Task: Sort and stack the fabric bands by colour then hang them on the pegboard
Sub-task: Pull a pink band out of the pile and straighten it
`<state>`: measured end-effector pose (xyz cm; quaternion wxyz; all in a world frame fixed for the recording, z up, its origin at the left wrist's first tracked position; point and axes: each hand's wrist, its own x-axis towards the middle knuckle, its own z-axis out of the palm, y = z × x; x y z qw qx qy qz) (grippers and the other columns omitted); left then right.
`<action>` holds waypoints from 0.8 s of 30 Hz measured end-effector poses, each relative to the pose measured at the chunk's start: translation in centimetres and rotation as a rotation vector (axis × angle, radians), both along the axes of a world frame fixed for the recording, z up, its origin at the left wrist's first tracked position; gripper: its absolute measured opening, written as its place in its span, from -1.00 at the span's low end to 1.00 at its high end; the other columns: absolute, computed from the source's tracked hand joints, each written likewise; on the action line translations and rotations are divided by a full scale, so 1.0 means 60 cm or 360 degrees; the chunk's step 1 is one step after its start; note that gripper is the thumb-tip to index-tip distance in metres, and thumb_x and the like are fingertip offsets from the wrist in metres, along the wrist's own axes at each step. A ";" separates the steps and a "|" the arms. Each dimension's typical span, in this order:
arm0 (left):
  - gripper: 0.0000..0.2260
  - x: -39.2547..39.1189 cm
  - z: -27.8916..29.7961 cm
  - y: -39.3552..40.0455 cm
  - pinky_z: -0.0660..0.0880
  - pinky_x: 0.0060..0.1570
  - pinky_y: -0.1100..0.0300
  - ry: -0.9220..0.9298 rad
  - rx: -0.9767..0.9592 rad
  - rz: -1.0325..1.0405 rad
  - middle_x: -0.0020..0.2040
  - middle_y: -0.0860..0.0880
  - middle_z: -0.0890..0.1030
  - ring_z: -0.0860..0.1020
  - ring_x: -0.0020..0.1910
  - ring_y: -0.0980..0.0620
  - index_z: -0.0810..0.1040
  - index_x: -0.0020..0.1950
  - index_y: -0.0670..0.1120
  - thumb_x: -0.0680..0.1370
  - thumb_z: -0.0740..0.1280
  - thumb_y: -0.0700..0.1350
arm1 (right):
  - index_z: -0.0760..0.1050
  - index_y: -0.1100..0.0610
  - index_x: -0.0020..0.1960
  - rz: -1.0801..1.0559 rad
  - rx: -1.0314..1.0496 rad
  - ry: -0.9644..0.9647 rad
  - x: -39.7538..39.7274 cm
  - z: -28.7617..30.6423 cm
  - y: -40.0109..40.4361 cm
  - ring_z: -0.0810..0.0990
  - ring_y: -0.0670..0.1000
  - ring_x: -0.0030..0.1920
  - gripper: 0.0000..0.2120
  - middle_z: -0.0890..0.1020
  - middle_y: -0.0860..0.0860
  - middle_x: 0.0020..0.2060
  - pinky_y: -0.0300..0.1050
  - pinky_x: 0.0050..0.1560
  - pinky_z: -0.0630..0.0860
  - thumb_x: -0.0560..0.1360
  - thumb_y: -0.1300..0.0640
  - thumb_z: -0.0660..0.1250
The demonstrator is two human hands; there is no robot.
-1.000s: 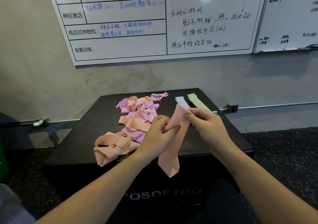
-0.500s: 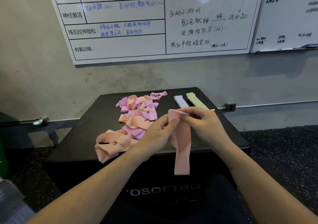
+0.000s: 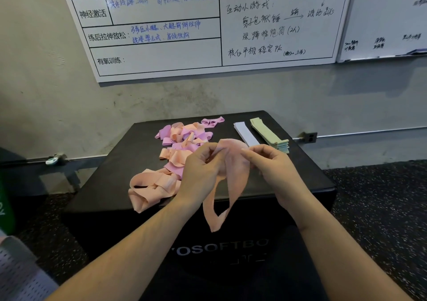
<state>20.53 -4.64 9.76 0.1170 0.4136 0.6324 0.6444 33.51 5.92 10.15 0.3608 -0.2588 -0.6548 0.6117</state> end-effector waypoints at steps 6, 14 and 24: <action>-0.83 -0.002 -0.019 0.003 0.52 -0.11 0.30 -0.0136 -0.0029 0.0021 -0.06 0.14 0.70 0.62 -0.01 0.15 0.69 0.14 0.04 0.67 0.30 -0.03 | 0.67 0.17 0.05 0.0112 -0.0056 0.0152 -0.015 0.009 -0.010 0.54 -0.24 -0.38 -0.90 0.65 -0.14 -0.34 -0.40 -0.37 0.43 0.54 0.22 0.43; -0.66 0.017 -0.029 0.007 0.58 0.09 -0.08 -0.0882 -0.0031 -0.0159 0.11 -0.07 0.72 0.65 0.19 -0.12 0.68 0.19 0.01 0.70 0.16 0.10 | 0.69 0.10 -0.02 0.0071 0.0082 0.0080 -0.038 -0.017 -0.008 0.51 -0.12 -0.32 -0.92 0.58 -0.01 -0.34 -0.28 -0.25 0.48 0.54 0.24 0.44; -0.83 0.006 -0.073 0.032 0.60 0.18 -0.15 -0.0665 -0.0172 -0.0222 0.14 0.03 0.70 0.63 0.21 -0.06 0.67 0.14 0.16 0.61 0.35 0.13 | 0.65 0.05 -0.09 -0.0157 0.0120 0.0166 -0.049 -0.065 0.018 0.53 -0.18 -0.30 -0.93 0.62 -0.14 -0.35 -0.24 -0.19 0.48 0.49 0.20 0.50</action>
